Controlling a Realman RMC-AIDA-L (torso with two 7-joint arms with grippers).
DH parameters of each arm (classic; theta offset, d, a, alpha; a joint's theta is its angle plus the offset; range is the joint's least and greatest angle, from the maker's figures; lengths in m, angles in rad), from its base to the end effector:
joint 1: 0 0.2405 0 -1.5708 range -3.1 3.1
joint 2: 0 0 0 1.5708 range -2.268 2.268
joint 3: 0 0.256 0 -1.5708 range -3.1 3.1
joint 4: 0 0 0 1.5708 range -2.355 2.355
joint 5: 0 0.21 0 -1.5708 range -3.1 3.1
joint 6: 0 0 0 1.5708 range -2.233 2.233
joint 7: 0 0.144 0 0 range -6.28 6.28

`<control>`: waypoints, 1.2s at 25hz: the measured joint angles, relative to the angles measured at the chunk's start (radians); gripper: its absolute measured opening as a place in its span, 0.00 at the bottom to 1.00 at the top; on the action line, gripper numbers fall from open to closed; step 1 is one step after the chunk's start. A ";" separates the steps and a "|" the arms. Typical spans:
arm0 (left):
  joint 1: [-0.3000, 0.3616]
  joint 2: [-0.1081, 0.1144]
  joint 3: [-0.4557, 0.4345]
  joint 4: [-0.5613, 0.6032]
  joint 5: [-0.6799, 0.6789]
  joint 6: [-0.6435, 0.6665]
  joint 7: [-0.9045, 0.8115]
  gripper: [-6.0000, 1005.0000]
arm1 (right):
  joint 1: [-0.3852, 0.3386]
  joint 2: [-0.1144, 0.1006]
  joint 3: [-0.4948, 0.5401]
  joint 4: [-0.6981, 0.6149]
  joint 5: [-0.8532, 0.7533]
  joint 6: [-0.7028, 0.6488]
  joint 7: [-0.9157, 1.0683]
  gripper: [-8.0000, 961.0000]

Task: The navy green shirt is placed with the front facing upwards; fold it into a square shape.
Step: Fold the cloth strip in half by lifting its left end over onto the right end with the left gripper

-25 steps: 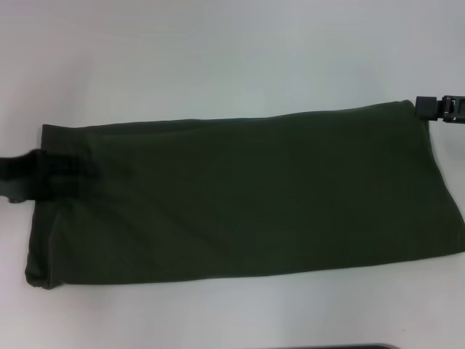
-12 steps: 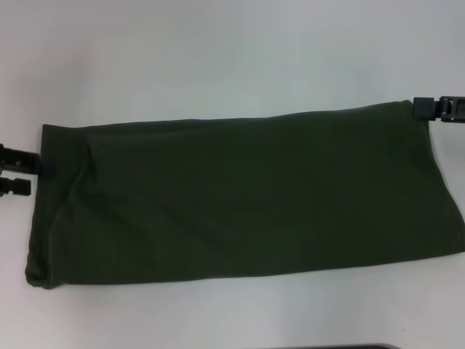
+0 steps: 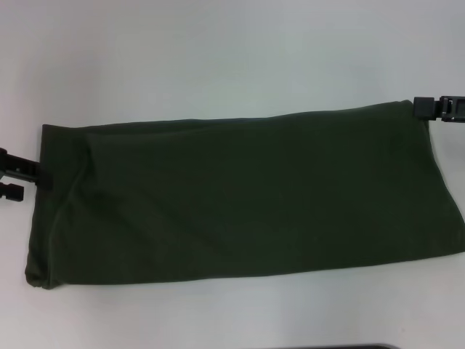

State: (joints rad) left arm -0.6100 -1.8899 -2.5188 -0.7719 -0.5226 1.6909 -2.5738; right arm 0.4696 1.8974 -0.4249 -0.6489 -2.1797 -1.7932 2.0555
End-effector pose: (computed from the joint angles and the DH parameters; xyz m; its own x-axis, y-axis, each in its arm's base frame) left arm -0.3244 0.3299 0.0855 0.0385 0.9925 0.1156 0.9824 -0.0164 -0.1863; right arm 0.3193 0.3000 0.0900 0.2879 -0.8297 -0.4782 -0.8987 -0.4065 0.1643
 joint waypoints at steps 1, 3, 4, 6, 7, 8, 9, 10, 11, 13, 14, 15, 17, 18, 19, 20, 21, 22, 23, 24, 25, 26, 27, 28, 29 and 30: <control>-0.003 0.000 0.000 0.001 0.004 -0.006 -0.004 0.69 | 0.000 0.000 0.000 0.000 0.000 0.000 0.000 0.70; -0.005 -0.003 0.000 0.002 0.006 -0.018 -0.010 0.69 | 0.001 0.000 0.000 0.000 0.000 0.001 0.000 0.70; -0.006 -0.006 0.000 0.002 0.009 -0.025 -0.014 0.69 | 0.001 0.000 0.000 0.000 0.000 0.001 0.000 0.70; -0.008 -0.012 0.000 0.006 0.012 -0.041 -0.017 0.69 | 0.001 0.000 0.000 0.000 0.000 0.001 0.000 0.70; -0.010 -0.014 0.000 0.013 0.015 -0.051 -0.019 0.69 | 0.001 0.000 0.000 0.000 0.000 0.001 0.000 0.70; -0.011 -0.014 0.000 0.016 0.017 -0.055 -0.020 0.69 | 0.001 0.000 0.000 0.000 0.000 0.001 0.000 0.70; -0.015 -0.014 0.000 0.029 0.027 -0.067 -0.024 0.69 | 0.001 0.000 0.000 0.000 0.000 0.001 0.000 0.70; -0.018 -0.014 0.000 0.039 0.036 -0.075 -0.027 0.69 | 0.001 0.000 0.000 0.000 0.000 0.002 0.000 0.70; -0.021 -0.014 0.000 0.047 0.044 -0.081 -0.028 0.69 | 0.001 0.000 0.000 0.000 0.000 0.002 0.000 0.70; -0.027 -0.014 0.000 0.056 0.053 -0.086 -0.029 0.69 | 0.000 0.000 0.000 0.000 0.000 0.002 0.000 0.70; -0.029 -0.014 0.000 0.058 0.056 -0.087 -0.029 0.69 | 0.000 -0.001 0.000 0.000 0.000 0.002 0.000 0.70; -0.030 -0.014 0.001 0.058 0.058 -0.087 -0.030 0.69 | -0.001 -0.001 0.000 0.000 0.000 0.002 0.000 0.70; -0.033 -0.014 0.002 0.062 0.062 -0.086 -0.031 0.69 | -0.002 -0.001 0.000 0.000 0.000 0.002 0.000 0.70; -0.034 -0.014 0.002 0.064 0.064 -0.085 -0.032 0.69 | -0.003 -0.001 0.000 0.000 0.000 0.002 0.000 0.70; -0.034 -0.014 0.003 0.065 0.064 -0.084 -0.032 0.69 | -0.004 -0.001 0.000 0.000 0.000 0.002 0.000 0.70; -0.034 -0.014 0.003 0.066 0.064 -0.082 -0.032 0.69 | -0.004 -0.002 0.000 0.000 0.000 0.002 0.000 0.70; -0.033 -0.014 0.004 0.066 0.064 -0.081 -0.032 0.69 | -0.005 -0.002 0.000 0.000 0.000 0.001 0.000 0.70; -0.032 -0.014 0.005 0.066 0.064 -0.080 -0.032 0.69 | -0.005 -0.002 0.000 0.000 0.000 0.001 0.000 0.70; -0.030 -0.014 0.006 0.066 0.064 -0.080 -0.034 0.69 | -0.006 -0.002 0.000 0.000 0.000 0.001 0.000 0.70; -0.029 -0.015 0.008 0.066 0.064 -0.080 -0.035 0.69 | -0.006 -0.002 0.000 0.000 0.000 0.000 0.000 0.70; -0.027 -0.015 0.010 0.067 0.064 -0.080 -0.037 0.69 | -0.006 -0.002 0.000 0.000 0.000 0.000 0.001 0.70; -0.026 -0.015 0.011 0.067 0.064 -0.080 -0.039 0.69 | -0.006 -0.003 0.000 0.000 0.000 0.000 0.001 0.70; -0.023 -0.015 0.011 0.067 0.064 -0.081 -0.040 0.69 | -0.006 -0.003 0.000 0.000 0.000 -0.001 0.001 0.70; -0.023 -0.015 0.011 0.067 0.064 -0.081 -0.040 0.69 | -0.006 -0.003 0.000 0.000 0.000 -0.001 0.001 0.70; -0.023 -0.015 0.011 0.069 0.064 -0.082 -0.040 0.69 | -0.007 -0.003 0.000 0.000 0.000 -0.001 0.001 0.70; -0.022 -0.015 0.011 0.072 0.064 -0.082 -0.041 0.69 | -0.007 -0.003 0.000 0.000 0.000 -0.002 0.001 0.70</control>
State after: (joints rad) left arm -0.6324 -1.9049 -2.5080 -0.7004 -0.4583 1.6084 -2.6146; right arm 0.4625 1.8944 -0.4248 -0.6488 -2.1798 -1.7948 2.0566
